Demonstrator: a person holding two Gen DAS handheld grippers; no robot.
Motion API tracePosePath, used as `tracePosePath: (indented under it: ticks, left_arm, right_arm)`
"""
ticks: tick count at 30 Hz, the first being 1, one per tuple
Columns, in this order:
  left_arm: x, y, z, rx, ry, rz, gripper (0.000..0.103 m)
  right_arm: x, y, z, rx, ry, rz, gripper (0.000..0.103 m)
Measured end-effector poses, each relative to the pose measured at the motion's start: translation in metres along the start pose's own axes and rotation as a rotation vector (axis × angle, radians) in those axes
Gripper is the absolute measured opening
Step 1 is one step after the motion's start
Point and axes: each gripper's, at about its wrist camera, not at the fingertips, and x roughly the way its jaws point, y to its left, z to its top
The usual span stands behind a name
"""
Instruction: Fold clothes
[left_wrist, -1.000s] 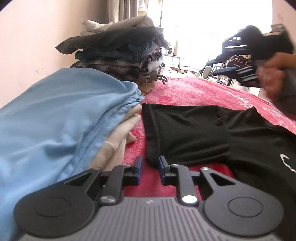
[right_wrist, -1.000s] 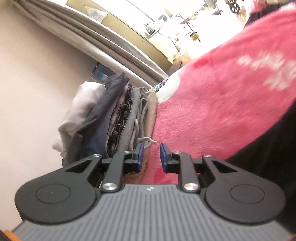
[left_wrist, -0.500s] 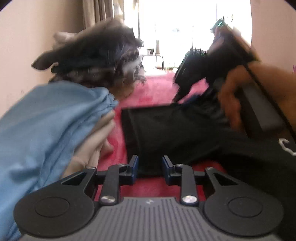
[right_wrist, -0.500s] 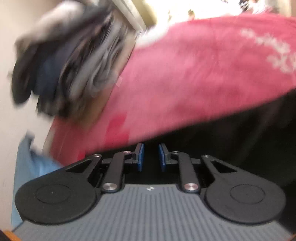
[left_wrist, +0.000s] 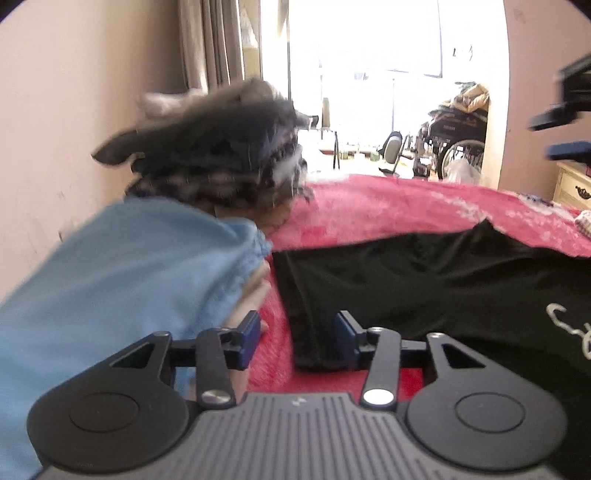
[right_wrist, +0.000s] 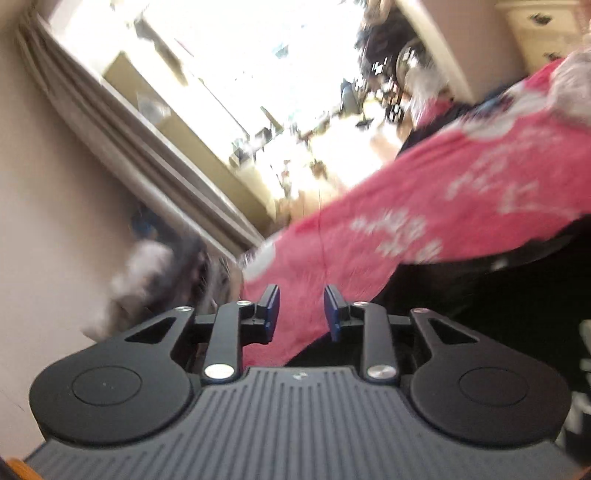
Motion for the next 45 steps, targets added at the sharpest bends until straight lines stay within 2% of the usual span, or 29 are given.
tracePosePath:
  ticks: [3, 4, 7, 11, 13, 16, 20, 25, 29, 31, 35, 37, 41, 45]
  left_arm:
    - [-0.023, 0.000, 0.010, 0.006, -0.037, -0.009, 0.054]
    - [-0.030, 0.000, 0.013, 0.010, -0.049, -0.018, 0.054]
    - [-0.054, -0.002, 0.023, 0.027, -0.083, -0.045, 0.056]
    - [-0.081, -0.009, 0.037, 0.093, -0.165, -0.090, 0.058]
    - [-0.090, -0.013, 0.045, 0.113, -0.194, -0.138, 0.060]
    - [-0.091, -0.024, 0.053, 0.121, -0.207, -0.204, 0.060]
    - [-0.076, -0.041, 0.060, 0.095, -0.180, -0.276, 0.060]
    - [-0.044, -0.057, 0.067, 0.056, -0.162, -0.362, 0.060]
    - [-0.009, -0.068, 0.074, 0.089, -0.160, -0.380, 0.060]
    - [0.007, -0.068, 0.079, 0.118, -0.133, -0.396, 0.059]
    - [0.026, -0.074, 0.096, 0.233, -0.118, -0.421, 0.059]
    - [0.033, -0.095, 0.118, 0.276, -0.111, -0.425, 0.058]
    - [0.029, -0.165, 0.166, 0.293, -0.173, -0.508, 0.058]
    - [0.028, -0.235, 0.190, 0.302, -0.158, -0.588, 0.058]
  right_arm:
    - [-0.059, -0.005, 0.003, 0.025, -0.047, -0.004, 0.035]
    - [-0.077, -0.007, 0.003, 0.031, -0.058, -0.008, 0.041]
    - [-0.117, -0.009, -0.008, 0.002, -0.072, -0.040, 0.046]
    - [-0.145, -0.014, -0.027, -0.047, -0.054, -0.096, 0.047]
    - [-0.159, -0.016, -0.037, -0.072, -0.045, -0.124, 0.047]
    - [-0.166, -0.018, -0.047, -0.097, -0.029, -0.174, 0.047]
    - [-0.164, -0.010, -0.036, -0.143, -0.017, -0.237, 0.047]
    - [-0.175, 0.002, 0.013, -0.208, 0.003, -0.324, 0.047]
    - [-0.182, 0.024, 0.069, -0.370, -0.009, -0.424, 0.047]
    - [-0.180, 0.036, 0.097, -0.464, 0.017, -0.491, 0.047]
    - [-0.188, 0.041, 0.146, -0.526, 0.073, -0.580, 0.047]
    - [-0.202, 0.037, 0.164, -0.530, 0.064, -0.628, 0.047]
    - [-0.236, 0.018, 0.180, -0.498, 0.028, -0.645, 0.047]
    - [-0.259, -0.017, 0.177, -0.440, -0.030, -0.597, 0.047]
